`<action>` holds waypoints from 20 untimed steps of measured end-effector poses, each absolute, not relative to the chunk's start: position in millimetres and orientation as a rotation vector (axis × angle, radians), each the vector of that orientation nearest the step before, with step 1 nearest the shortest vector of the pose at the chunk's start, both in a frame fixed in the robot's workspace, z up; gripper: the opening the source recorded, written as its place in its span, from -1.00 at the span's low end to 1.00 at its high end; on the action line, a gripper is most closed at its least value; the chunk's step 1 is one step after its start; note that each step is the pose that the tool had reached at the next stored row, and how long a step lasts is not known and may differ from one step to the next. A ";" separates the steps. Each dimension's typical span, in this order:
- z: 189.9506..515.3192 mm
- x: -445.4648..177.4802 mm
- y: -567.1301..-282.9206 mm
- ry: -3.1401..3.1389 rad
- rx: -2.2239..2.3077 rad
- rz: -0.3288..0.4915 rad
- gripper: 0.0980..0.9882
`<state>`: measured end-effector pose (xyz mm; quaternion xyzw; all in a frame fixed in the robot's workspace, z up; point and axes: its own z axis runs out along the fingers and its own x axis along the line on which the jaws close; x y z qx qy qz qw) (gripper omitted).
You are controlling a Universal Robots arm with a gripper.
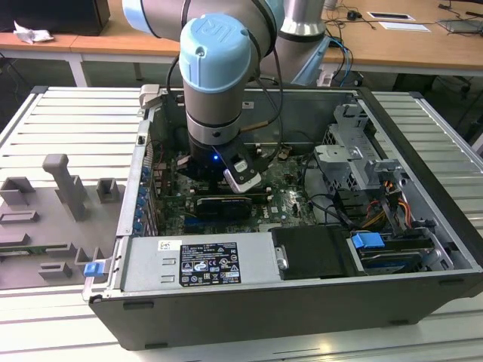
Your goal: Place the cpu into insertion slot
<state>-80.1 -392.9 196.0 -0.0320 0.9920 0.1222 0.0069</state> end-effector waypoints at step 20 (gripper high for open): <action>231.0 -80.4 -392.5 3.102 -0.100 0.383 -0.98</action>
